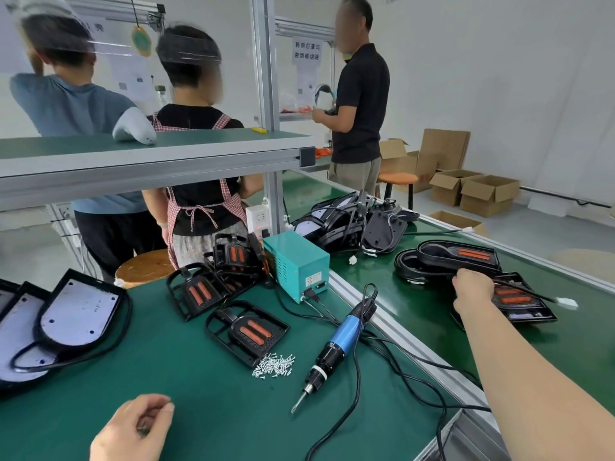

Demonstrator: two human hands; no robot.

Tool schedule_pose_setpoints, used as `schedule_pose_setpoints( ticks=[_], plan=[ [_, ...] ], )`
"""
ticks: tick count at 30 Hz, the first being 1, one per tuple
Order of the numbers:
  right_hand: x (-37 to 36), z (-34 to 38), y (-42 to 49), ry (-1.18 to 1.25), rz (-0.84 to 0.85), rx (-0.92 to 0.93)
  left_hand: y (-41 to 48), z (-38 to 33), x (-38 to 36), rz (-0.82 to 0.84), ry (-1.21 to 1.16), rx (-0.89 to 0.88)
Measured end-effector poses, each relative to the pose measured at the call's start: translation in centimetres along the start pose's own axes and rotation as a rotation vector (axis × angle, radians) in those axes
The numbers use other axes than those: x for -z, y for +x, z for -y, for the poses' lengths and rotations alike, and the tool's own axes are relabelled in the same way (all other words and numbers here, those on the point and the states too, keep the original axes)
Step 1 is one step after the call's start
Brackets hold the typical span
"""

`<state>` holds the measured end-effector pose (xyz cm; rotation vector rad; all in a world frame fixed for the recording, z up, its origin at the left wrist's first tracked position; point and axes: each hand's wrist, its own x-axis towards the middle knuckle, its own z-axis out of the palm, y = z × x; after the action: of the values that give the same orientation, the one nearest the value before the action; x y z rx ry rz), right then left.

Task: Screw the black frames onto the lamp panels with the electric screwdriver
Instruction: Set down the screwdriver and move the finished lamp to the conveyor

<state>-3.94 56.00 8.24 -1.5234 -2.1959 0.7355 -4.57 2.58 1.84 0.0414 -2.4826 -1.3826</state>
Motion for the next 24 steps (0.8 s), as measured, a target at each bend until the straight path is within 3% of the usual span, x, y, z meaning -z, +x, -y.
schedule_pose_setpoints(
  ticks=[3, 4, 6, 7, 11, 24],
  plan=[
    [-0.2, 0.6, -0.6, 0.072, -0.013, -0.018, 0.0, 0.1, 0.0, -0.012, 0.0, 0.004],
    [-0.3, 0.9, -0.8, 0.285, 0.017, -0.075, 0.1, 0.1, -0.1, -0.019, 0.001, 0.006],
    [-0.3, 1.7, -1.2, 1.18, 0.099, -0.375, 0.1, 0.2, -0.1, -0.03, -0.001, 0.009],
    [-0.6, 1.9, -1.5, 1.34, 0.097, -0.353, 0.2, 0.3, -0.2, -0.031, -0.008, 0.008],
    [-1.9, 3.5, -3.7, 1.197, 0.068, -0.255, 0.3, 0.4, -0.2, -0.029, -0.03, 0.003],
    [-3.3, 10.2, -17.7, 1.241, 0.387, 0.059, 0.3, 1.3, 0.1, 0.02, 0.007, -0.003]
  ],
)
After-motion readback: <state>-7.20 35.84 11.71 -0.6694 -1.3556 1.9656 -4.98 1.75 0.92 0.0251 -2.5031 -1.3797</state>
